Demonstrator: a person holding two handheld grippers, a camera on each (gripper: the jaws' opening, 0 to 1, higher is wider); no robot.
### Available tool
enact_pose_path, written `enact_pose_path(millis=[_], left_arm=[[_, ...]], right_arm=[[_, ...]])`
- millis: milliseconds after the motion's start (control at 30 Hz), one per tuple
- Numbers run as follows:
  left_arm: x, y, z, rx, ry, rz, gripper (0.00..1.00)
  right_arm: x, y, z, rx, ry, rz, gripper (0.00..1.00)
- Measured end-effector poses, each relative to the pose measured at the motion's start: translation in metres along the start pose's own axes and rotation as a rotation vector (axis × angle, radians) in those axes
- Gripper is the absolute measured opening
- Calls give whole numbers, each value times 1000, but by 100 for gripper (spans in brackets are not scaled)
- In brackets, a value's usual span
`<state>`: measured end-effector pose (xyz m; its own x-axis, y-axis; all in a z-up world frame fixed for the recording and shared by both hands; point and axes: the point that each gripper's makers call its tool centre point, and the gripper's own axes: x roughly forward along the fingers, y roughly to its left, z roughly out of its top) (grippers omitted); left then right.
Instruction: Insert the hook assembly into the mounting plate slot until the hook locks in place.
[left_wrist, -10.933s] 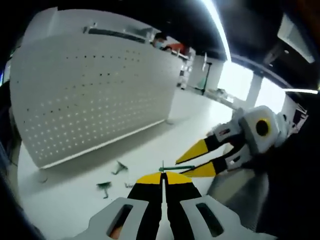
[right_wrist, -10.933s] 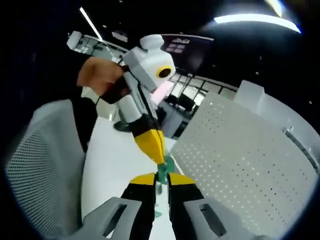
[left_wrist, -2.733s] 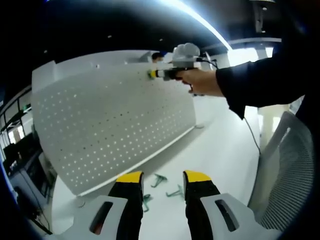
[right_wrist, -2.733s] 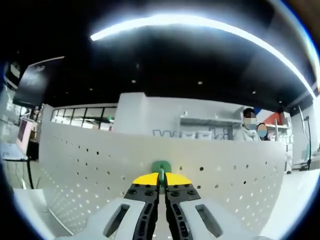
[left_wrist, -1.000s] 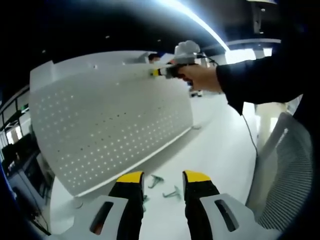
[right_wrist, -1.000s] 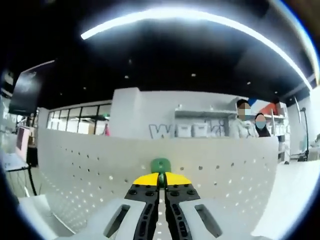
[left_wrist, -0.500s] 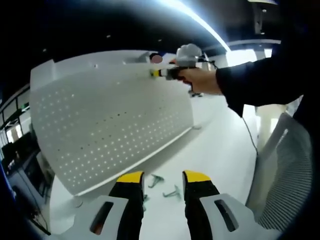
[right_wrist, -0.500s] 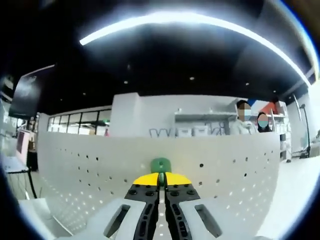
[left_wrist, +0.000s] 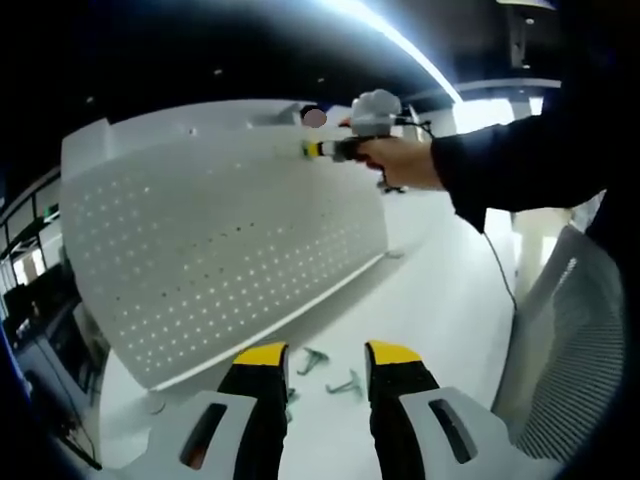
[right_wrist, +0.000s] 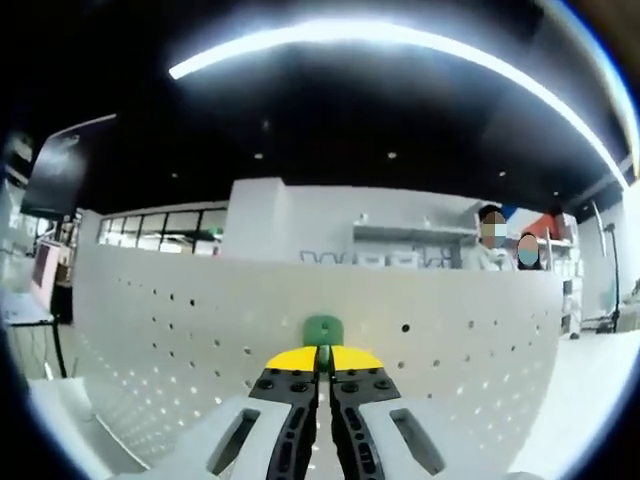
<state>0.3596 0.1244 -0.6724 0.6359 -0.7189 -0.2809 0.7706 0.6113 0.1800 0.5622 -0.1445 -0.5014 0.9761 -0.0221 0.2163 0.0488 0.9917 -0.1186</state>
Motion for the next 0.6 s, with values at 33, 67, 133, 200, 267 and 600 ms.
enact_pose_path(millis=[33, 67, 133, 200, 267, 600], left_arm=[[0, 0, 0, -2, 2, 0, 31], [0, 0, 0, -3, 1, 0, 31], [0, 0, 0, -2, 0, -1, 31], [0, -1, 0, 1, 1, -3, 31], [0, -1, 0, 3, 1, -4, 31], [1, -1, 0, 3, 0, -7, 32]], right_arm=[[0, 0, 0, -30, 10, 3, 1], [0, 0, -1, -71, 22, 2, 1], [0, 2, -1, -104, 29, 7, 1], [0, 1, -1, -109, 37, 10, 2], [0, 1, -2, -116, 47, 16, 2], [-3, -4, -7, -130, 97, 25, 11]])
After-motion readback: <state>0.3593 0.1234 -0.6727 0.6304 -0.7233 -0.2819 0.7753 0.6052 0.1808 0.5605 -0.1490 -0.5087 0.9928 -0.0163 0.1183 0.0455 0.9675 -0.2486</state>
